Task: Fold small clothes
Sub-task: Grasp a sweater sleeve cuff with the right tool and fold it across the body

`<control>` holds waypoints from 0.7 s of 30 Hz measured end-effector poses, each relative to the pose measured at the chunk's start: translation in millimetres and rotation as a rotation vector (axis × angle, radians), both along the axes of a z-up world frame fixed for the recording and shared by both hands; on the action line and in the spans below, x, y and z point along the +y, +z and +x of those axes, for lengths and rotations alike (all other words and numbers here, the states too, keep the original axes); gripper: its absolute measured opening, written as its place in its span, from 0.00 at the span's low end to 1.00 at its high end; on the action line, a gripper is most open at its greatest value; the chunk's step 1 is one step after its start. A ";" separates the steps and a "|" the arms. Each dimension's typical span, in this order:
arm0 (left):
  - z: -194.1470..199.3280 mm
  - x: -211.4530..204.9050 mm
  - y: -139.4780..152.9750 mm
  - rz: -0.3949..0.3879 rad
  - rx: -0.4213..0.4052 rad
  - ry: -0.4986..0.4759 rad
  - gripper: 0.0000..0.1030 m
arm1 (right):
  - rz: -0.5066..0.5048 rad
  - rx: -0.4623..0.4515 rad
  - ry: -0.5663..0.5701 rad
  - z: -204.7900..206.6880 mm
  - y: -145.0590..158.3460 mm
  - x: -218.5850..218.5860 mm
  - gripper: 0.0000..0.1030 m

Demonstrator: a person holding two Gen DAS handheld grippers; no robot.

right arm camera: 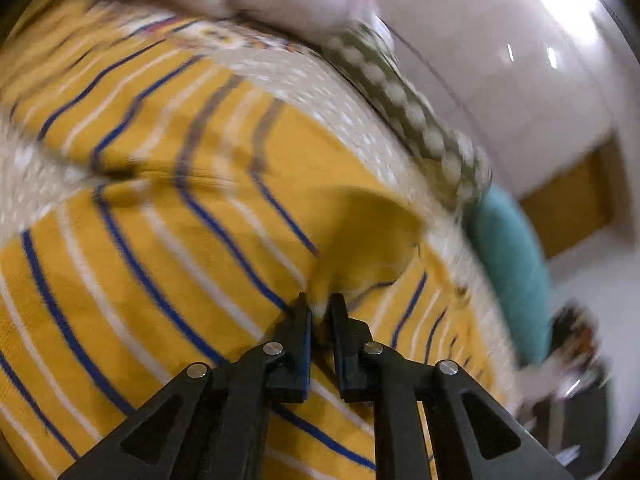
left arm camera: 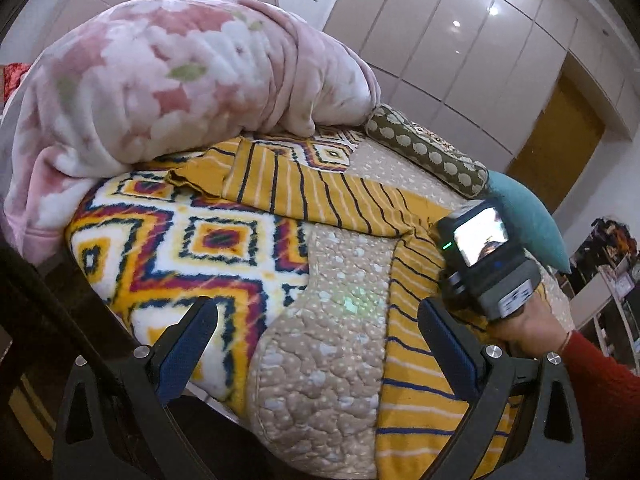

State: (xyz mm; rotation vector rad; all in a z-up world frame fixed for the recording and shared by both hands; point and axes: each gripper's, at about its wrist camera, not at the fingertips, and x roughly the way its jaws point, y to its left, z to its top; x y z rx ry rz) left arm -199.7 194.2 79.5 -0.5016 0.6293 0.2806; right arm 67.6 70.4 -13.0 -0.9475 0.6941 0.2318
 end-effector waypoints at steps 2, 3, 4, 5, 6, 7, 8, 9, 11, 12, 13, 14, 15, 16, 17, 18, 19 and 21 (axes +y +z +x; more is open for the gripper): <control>1.5 -3.2 0.3 -0.005 -0.001 -0.010 0.97 | -0.107 -0.079 0.099 -16.6 -7.7 17.1 0.12; 2.5 -5.6 0.8 -0.005 0.001 -0.019 0.97 | -0.155 -0.113 0.144 -25.3 -12.5 24.2 0.12; 4.1 -6.6 1.2 -0.006 0.002 -0.025 0.97 | -0.185 -0.130 0.175 -32.2 -15.4 28.1 0.12; 5.3 -6.3 1.5 -0.008 0.003 -0.026 0.97 | -0.182 -0.128 0.189 -37.3 -13.5 26.9 0.12; 6.9 -4.7 2.1 -0.015 0.004 -0.026 0.97 | -0.157 -0.116 0.187 -39.6 -8.9 26.3 0.19; 8.7 -1.5 2.5 -0.021 0.002 -0.024 0.97 | -0.118 -0.099 0.175 -40.5 -2.1 22.9 0.33; 11.0 0.9 2.4 -0.025 0.002 -0.022 0.97 | -0.059 -0.081 0.153 -40.2 8.8 15.3 0.41; 16.8 7.6 2.2 -0.029 0.001 -0.017 0.97 | 0.012 -0.073 0.125 -39.8 21.3 7.5 0.56; 30.2 21.7 -1.1 -0.034 0.014 -0.001 0.97 | 0.153 -0.069 0.049 -40.4 45.0 -24.2 0.73; 37.4 29.4 -3.4 -0.046 0.035 0.017 0.97 | 0.212 -0.051 0.028 -39.9 51.3 -37.9 0.78; 43.0 37.0 -6.1 -0.070 0.054 0.038 0.97 | 0.294 -0.005 0.009 -38.4 57.5 -57.6 0.79; 47.4 45.5 -8.7 -0.117 0.066 0.062 0.97 | 0.340 0.029 -0.010 -43.9 59.1 -66.8 0.79; 48.4 50.7 -9.7 -0.158 0.056 0.074 0.97 | 0.368 0.054 -0.037 -42.1 59.2 -79.1 0.79; 48.0 53.0 -9.8 -0.183 0.040 0.079 0.97 | 0.387 0.070 -0.063 -41.6 59.1 -89.3 0.79; 46.8 53.7 -9.0 -0.194 0.023 0.086 0.97 | 0.403 0.079 -0.086 -38.4 57.6 -101.7 0.79; 46.6 52.9 -8.6 -0.188 0.020 0.092 0.97 | 0.407 0.080 -0.096 -37.6 56.8 -108.1 0.76; 45.9 50.9 -8.3 -0.174 0.019 0.102 0.97 | 0.412 0.090 -0.114 -30.5 55.8 -115.1 0.73; 44.9 47.3 -10.2 -0.156 0.024 0.108 0.97 | 0.452 0.131 -0.126 -22.0 56.0 -122.9 0.70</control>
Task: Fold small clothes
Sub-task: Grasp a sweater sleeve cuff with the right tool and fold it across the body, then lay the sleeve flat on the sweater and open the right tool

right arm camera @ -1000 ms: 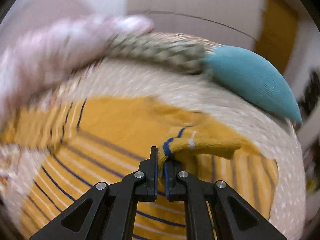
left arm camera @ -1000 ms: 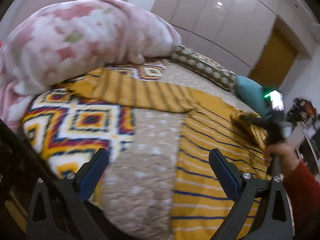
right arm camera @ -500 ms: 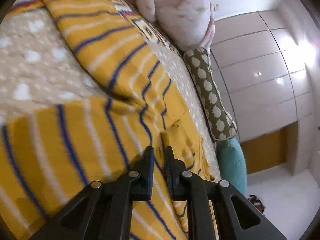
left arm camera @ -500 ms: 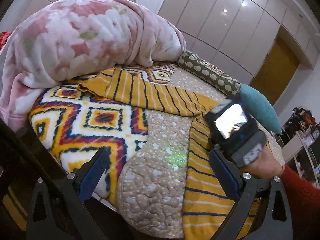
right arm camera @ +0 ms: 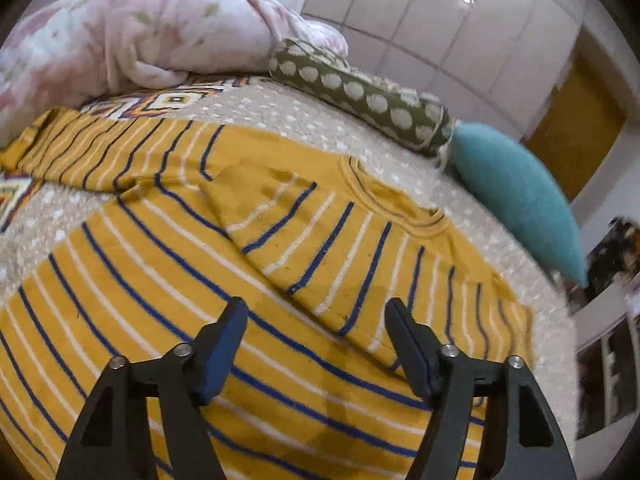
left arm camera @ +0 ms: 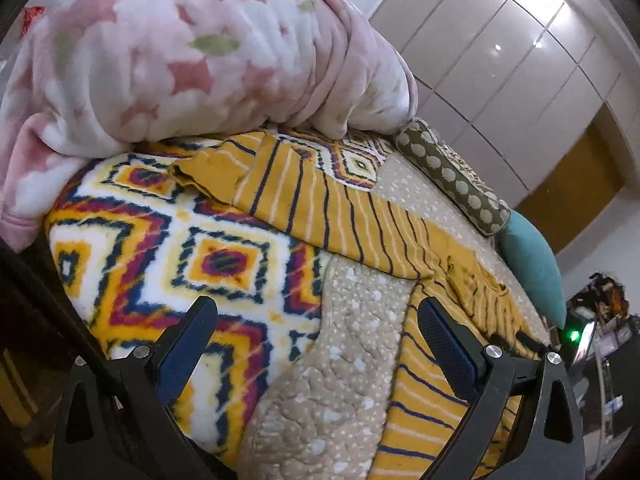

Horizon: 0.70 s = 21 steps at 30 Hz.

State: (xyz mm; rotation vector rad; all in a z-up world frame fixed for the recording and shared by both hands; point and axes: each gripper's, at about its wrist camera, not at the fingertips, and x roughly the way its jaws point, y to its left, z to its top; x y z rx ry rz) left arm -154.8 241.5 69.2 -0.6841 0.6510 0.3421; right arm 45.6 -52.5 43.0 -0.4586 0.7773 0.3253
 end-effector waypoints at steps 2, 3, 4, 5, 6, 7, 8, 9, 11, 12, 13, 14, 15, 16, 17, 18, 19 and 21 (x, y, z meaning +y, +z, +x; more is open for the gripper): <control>-0.4 -1.5 -2.9 0.008 0.007 -0.006 0.97 | 0.056 0.017 0.007 8.5 2.3 5.0 0.69; 1.0 -0.6 -3.9 0.015 0.012 -0.007 0.97 | 0.081 0.022 0.019 13.9 4.4 12.0 0.68; 2.8 1.0 -4.9 0.022 0.018 -0.007 0.97 | 0.095 0.027 0.027 16.0 3.3 17.2 0.68; 3.8 2.6 -6.0 0.026 0.023 -0.006 0.97 | 0.114 0.038 0.046 22.3 2.5 30.0 0.68; 5.1 5.8 -7.4 0.026 0.027 -0.003 0.97 | 0.120 0.044 0.060 25.5 1.8 38.7 0.68; 5.4 9.7 -8.8 0.020 0.028 0.001 0.97 | 0.118 0.049 0.075 29.5 -0.5 49.7 0.67; 5.1 12.9 -9.7 0.014 0.026 0.005 0.97 | 0.101 0.051 0.092 34.6 -5.8 64.9 0.66; 4.3 17.6 -10.6 0.010 0.022 0.012 0.97 | 0.072 0.050 0.104 39.8 -11.3 76.3 0.62; 1.0 24.7 -11.4 0.014 0.016 0.026 0.97 | 0.003 0.050 0.107 49.0 -25.9 94.0 0.42; 0.1 28.2 -12.4 0.017 0.014 0.031 0.97 | -0.018 0.061 0.101 54.5 -31.3 97.9 0.22; -0.9 31.2 -13.3 0.019 0.012 0.035 0.97 | -0.019 0.080 0.094 60.2 -35.3 99.0 0.13; -1.9 35.7 -15.0 0.021 0.012 0.041 0.97 | 0.014 0.098 0.078 66.0 -34.9 96.3 0.10; -0.5 39.5 -16.7 0.024 0.016 0.045 0.97 | 0.045 0.109 0.068 68.6 -31.5 92.3 0.06; 1.3 42.8 -18.3 0.025 0.022 0.048 0.97 | 0.078 0.121 0.056 70.6 -27.8 89.5 0.06; 3.9 46.8 -20.3 0.021 0.030 0.053 0.97 | 0.121 0.131 0.038 72.0 -22.4 86.8 0.06; 7.8 52.6 -22.4 0.005 0.032 0.059 0.97 | 0.144 0.136 0.029 72.8 -19.3 87.3 0.06; 10.7 56.2 -23.3 -0.008 0.028 0.061 0.97 | 0.163 0.145 0.027 73.3 -17.7 89.1 0.06; 20.2 65.4 -25.0 -0.033 0.026 0.066 0.97 | 0.177 0.172 0.047 72.8 -18.8 102.0 0.06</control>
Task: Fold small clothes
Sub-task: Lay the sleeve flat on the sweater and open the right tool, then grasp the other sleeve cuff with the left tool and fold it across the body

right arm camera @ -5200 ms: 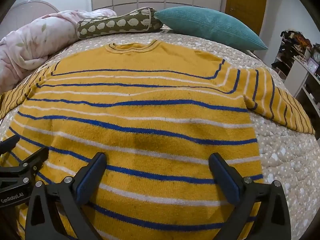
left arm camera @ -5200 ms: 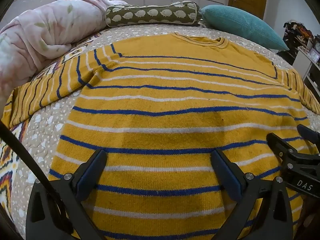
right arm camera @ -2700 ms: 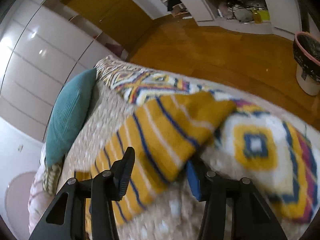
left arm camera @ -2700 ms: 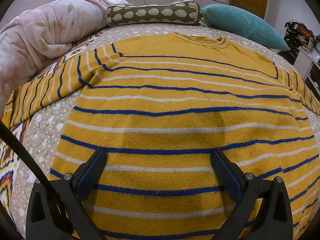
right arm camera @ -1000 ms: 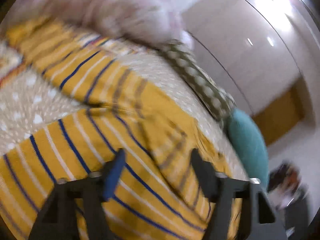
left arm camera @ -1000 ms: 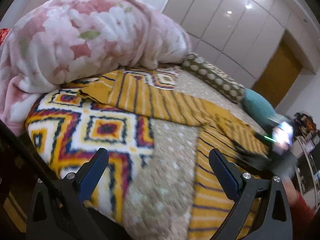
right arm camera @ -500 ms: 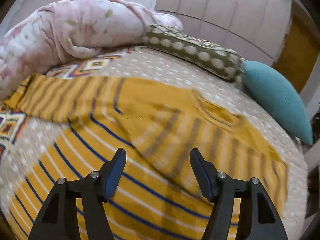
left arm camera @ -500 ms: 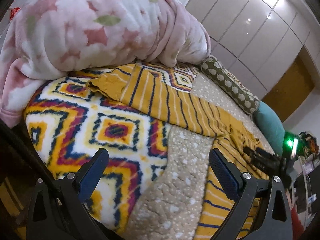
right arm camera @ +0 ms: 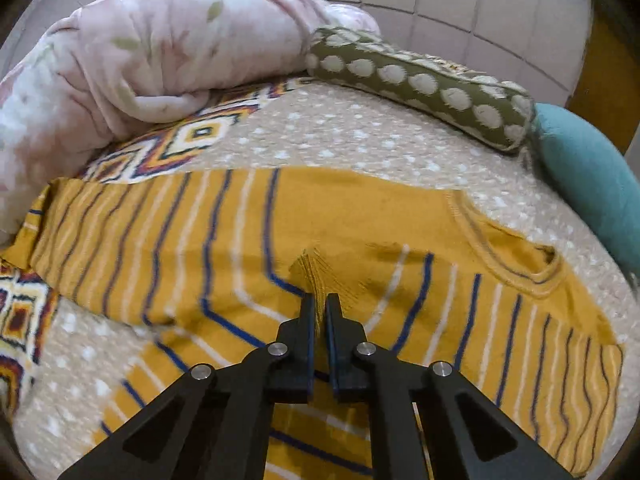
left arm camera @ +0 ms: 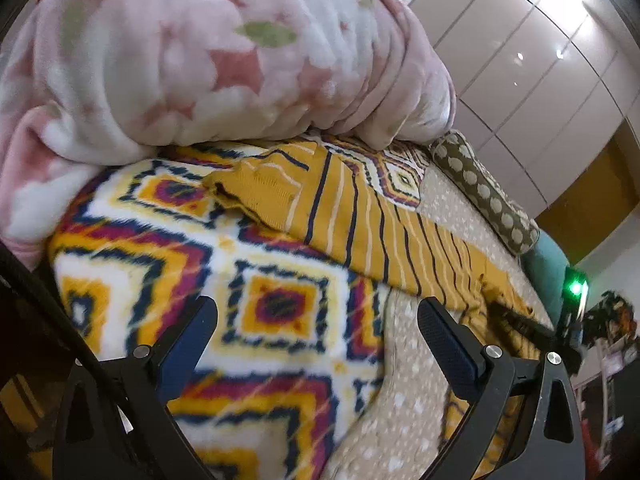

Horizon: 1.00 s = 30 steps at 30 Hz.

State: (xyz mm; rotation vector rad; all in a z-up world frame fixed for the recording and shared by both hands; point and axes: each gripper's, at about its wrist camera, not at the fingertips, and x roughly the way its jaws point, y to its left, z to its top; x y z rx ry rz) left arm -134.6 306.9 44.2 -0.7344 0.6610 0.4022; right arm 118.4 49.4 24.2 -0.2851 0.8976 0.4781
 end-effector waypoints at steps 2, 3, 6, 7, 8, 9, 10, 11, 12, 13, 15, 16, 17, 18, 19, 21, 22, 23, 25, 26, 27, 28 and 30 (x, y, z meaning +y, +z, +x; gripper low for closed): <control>10.6 8.9 -1.7 -0.012 -0.001 -0.002 0.97 | -0.025 0.024 0.036 -2.2 -7.5 15.3 0.11; 17.7 13.2 -2.8 -0.016 0.002 -0.004 0.97 | -0.043 0.021 0.037 -4.6 -10.2 19.5 0.13; 41.0 31.7 -11.2 -0.026 0.030 -0.007 0.97 | 0.022 0.020 0.028 -20.7 1.3 9.0 0.27; 46.4 36.7 -14.9 -0.033 0.047 -0.001 0.97 | 0.053 0.021 0.024 -28.0 6.8 1.4 0.33; 53.2 44.1 -20.3 -0.046 0.065 0.010 0.97 | 0.097 0.017 0.025 -41.3 15.8 -11.4 0.36; 60.7 52.6 -27.2 -0.059 0.088 0.025 0.97 | 0.124 0.014 0.029 -51.8 22.0 -22.1 0.40; 64.7 57.2 -31.0 -0.053 0.110 0.044 0.97 | 0.142 0.010 0.032 -61.6 27.3 -32.2 0.42; 67.3 60.7 -33.6 -0.033 0.134 0.069 0.97 | 0.168 0.005 0.032 -75.9 33.5 -48.4 0.44; 69.7 62.6 -33.7 0.012 0.158 0.097 0.97 | 0.182 0.005 0.027 -85.1 36.4 -59.7 0.46; 70.2 62.0 -32.4 0.046 0.171 0.108 0.97 | 0.195 0.008 0.018 -93.7 38.3 -71.5 0.49; 69.9 57.2 -26.1 0.125 0.192 0.118 0.97 | 0.224 0.028 -0.016 -110.1 37.2 -99.7 0.50; 68.9 54.1 -22.0 0.170 0.191 0.112 0.97 | 0.231 0.044 -0.035 -116.8 33.8 -112.4 0.50; 68.1 49.5 -18.0 0.214 0.192 0.103 0.97 | 0.232 0.054 -0.048 -121.5 30.2 -122.1 0.50; 69.3 46.6 -16.0 0.247 0.200 0.094 0.97 | 0.230 0.058 -0.057 -125.1 27.4 -129.1 0.50; 71.4 45.2 -14.8 0.274 0.210 0.083 0.97 | 0.219 0.056 -0.072 -130.2 23.6 -137.4 0.50; 81.4 44.2 -15.4 0.322 0.245 0.045 0.97 | 0.197 0.053 -0.101 -141.0 15.5 -152.1 0.50; 90.3 44.5 -17.5 0.342 0.265 0.008 0.97 | 0.197 0.061 -0.114 -143.8 11.2 -157.2 0.50; 96.4 44.7 -20.4 0.351 0.273 -0.022 0.96 | 0.202 0.075 -0.130 -146.6 6.3 -163.2 0.50; 112.6 51.3 -28.8 0.348 0.312 -0.067 0.65 | 0.216 0.101 -0.167 -149.7 -2.4 -174.5 0.50; 118.6 55.3 -33.2 0.339 0.347 -0.076 0.48 | 0.218 0.105 -0.181 -150.8 -5.2 -179.3 0.50; 124.0 59.8 -34.5 0.353 0.383 -0.073 0.29 | 0.220 0.108 -0.204 -151.0 -6.4 -185.1 0.50; 124.8 61.2 -33.1 0.361 0.382 -0.072 0.16 | 0.225 0.107 -0.214 -151.6 -6.6 -190.4 0.50; 120.8 66.9 -24.6 0.289 0.353 -0.103 0.14 | 0.229 0.094 -0.237 -152.2 -3.7 -198.4 0.50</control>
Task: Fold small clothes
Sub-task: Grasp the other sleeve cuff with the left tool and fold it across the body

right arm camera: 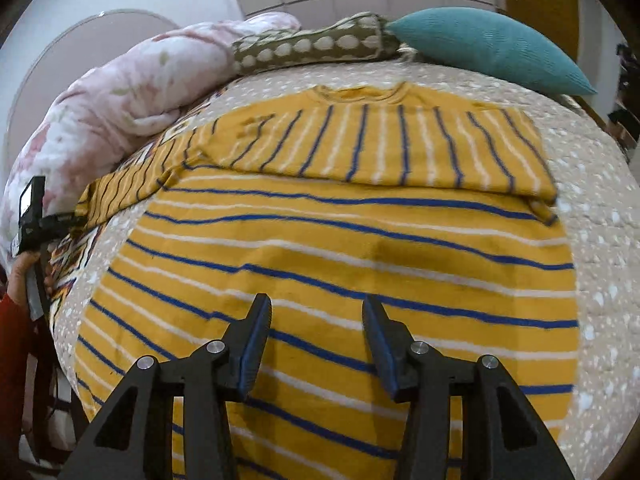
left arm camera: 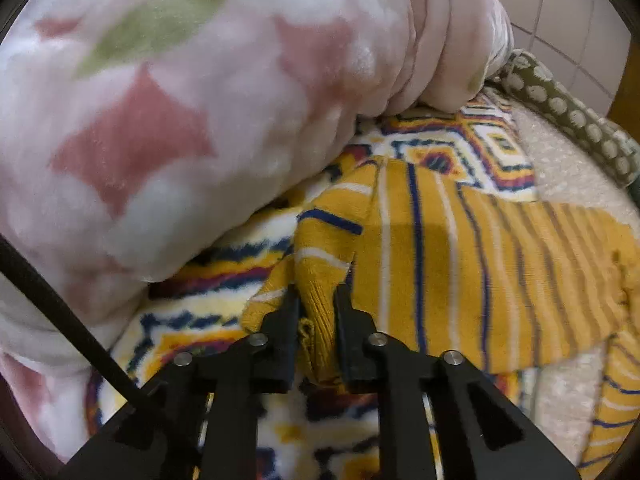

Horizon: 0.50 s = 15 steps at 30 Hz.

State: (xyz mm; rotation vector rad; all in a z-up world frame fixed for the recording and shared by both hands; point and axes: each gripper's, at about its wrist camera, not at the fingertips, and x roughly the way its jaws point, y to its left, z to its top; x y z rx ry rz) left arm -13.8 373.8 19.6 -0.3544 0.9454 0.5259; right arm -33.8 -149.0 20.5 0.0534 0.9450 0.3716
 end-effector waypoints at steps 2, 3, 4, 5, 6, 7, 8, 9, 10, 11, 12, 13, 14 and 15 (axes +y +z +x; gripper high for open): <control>-4.6 1.7 9.6 -0.073 -0.037 -0.011 0.13 | 0.008 -0.013 -0.023 0.3 4.0 -8.7 0.50; -8.8 -0.5 19.3 -0.122 -0.068 -0.023 0.13 | 0.015 -0.017 -0.031 0.3 6.1 -11.2 0.50; -10.9 -3.6 25.6 -0.148 -0.087 -0.033 0.13 | 0.029 -0.026 -0.044 0.1 8.8 -16.5 0.50; -12.4 -9.9 35.6 -0.175 -0.112 -0.054 0.13 | 0.038 -0.032 -0.051 -0.6 11.2 -18.7 0.50; -11.2 -22.7 49.1 -0.198 -0.138 -0.089 0.13 | 0.050 -0.040 -0.059 -1.4 13.6 -22.2 0.50; -8.7 -33.8 58.4 -0.211 -0.155 -0.118 0.13 | 0.061 -0.045 -0.065 -2.5 15.3 -25.4 0.50; -4.0 -52.9 71.9 -0.232 -0.179 -0.168 0.13 | 0.072 -0.049 -0.071 -4.1 17.0 -28.2 0.50; 1.9 -67.4 79.5 -0.245 -0.192 -0.201 0.13 | 0.083 -0.054 -0.074 -6.0 18.7 -31.9 0.50; 9.6 -90.1 90.0 -0.266 -0.211 -0.253 0.13 | 0.094 -0.061 -0.077 -8.4 20.3 -36.8 0.50; 18.4 -113.0 99.0 -0.286 -0.227 -0.303 0.13 | 0.098 -0.065 -0.081 -10.8 21.0 -37.9 0.50; 29.1 -143.0 108.8 -0.311 -0.244 -0.364 0.13 | 0.105 -0.071 -0.088 -13.6 22.1 -43.1 0.50; 40.3 -171.4 115.9 -0.335 -0.256 -0.421 0.13 | 0.112 -0.073 -0.095 -15.7 22.8 -47.0 0.50; 50.1 -197.4 121.1 -0.356 -0.264 -0.472 0.13 | 0.123 -0.075 -0.106 -18.3 23.2 -53.4 0.50; 66.6 -239.2 130.0 -0.388 -0.273 -0.554 0.13 | 0.134 -0.076 -0.119 -21.0 22.9 -61.4 0.50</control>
